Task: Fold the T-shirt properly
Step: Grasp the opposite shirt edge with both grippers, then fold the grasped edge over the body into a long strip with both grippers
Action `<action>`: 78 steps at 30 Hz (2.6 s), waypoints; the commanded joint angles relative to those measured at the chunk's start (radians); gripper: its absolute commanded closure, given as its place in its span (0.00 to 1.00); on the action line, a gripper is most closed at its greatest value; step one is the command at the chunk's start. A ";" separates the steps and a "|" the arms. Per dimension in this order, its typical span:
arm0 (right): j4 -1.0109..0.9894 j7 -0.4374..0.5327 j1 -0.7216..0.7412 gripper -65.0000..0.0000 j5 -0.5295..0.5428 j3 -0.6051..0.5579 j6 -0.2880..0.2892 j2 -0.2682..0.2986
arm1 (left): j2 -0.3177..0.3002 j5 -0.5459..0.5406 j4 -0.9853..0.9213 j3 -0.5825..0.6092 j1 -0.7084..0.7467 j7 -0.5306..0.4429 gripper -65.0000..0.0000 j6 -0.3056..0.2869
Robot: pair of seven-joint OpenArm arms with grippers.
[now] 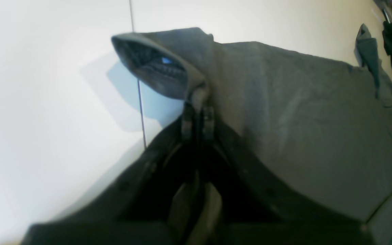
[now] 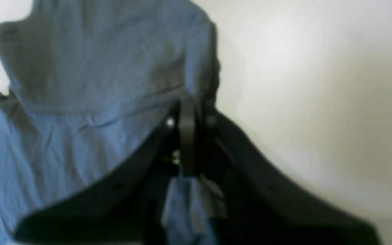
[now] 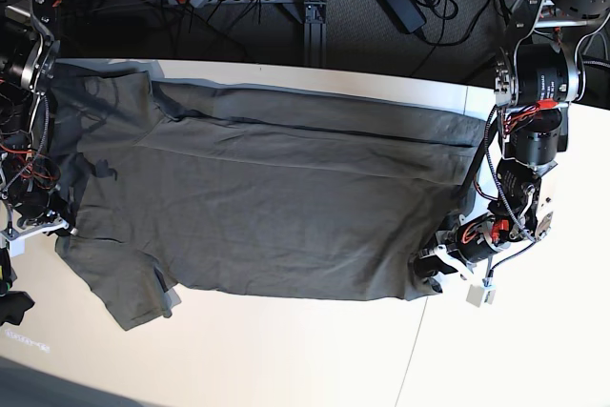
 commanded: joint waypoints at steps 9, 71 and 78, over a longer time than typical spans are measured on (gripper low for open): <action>0.159 -0.050 -0.039 1.00 -0.028 -0.005 0.057 0.043 | -0.034 -0.100 0.077 0.001 -0.026 0.075 1.00 -0.015; 0.238 0.038 -0.045 0.40 -0.153 -0.140 0.053 0.018 | -0.213 -0.410 0.726 0.001 0.361 0.365 1.00 -0.015; 0.238 0.020 -0.045 0.40 -0.149 -0.202 0.053 -0.028 | -0.213 -0.410 0.726 0.001 0.361 0.364 1.00 -0.015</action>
